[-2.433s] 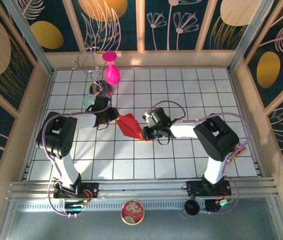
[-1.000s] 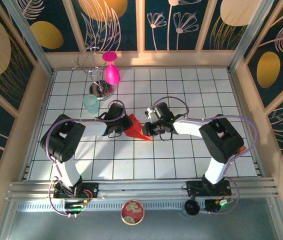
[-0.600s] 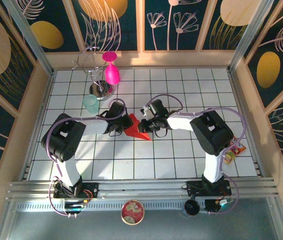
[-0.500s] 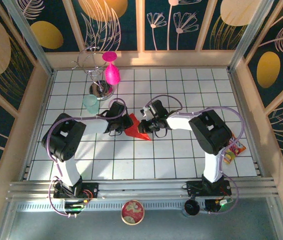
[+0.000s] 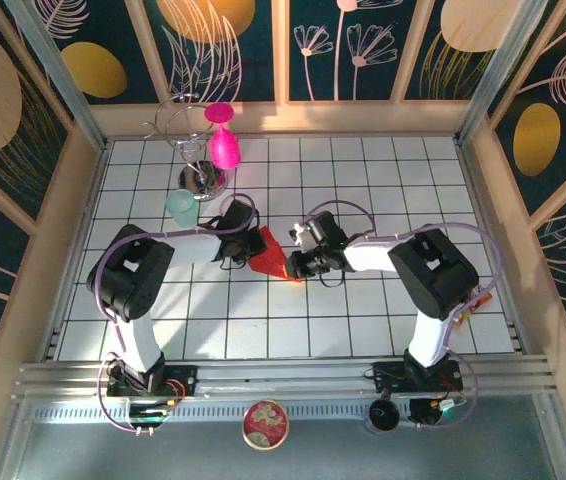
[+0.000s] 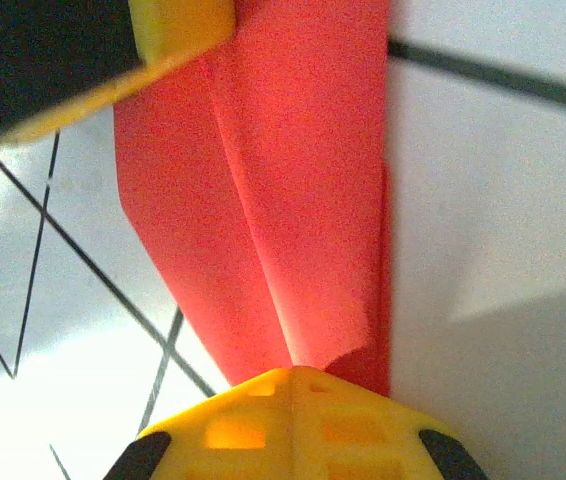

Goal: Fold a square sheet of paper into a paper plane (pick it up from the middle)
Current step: Fourth fold the wing at the center of the table.

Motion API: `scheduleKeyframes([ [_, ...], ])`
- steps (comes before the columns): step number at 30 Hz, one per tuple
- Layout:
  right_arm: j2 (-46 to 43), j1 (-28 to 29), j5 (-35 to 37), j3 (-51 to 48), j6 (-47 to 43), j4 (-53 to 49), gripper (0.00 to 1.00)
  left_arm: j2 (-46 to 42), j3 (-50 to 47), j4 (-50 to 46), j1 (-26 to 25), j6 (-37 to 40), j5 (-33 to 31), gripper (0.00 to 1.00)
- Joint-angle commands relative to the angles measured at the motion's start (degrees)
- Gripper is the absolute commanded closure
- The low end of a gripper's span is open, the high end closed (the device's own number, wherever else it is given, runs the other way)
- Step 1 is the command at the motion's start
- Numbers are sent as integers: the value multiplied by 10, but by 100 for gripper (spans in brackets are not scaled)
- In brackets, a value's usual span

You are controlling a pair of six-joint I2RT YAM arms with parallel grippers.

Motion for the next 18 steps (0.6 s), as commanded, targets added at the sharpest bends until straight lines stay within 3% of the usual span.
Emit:
scheduleKeyframes([
  [1, -31, -6, -14, -43, -13, -42, 94, 35, -12, -85, 10, 0, -75, 86],
  [13, -92, -16, 14, -126, 18, -35, 95, 30, -14, -85, 10, 1, -74, 86],
  [18, -156, -17, 10, -127, 44, 0, 92, 6, -9, -60, 10, 14, -45, 84],
])
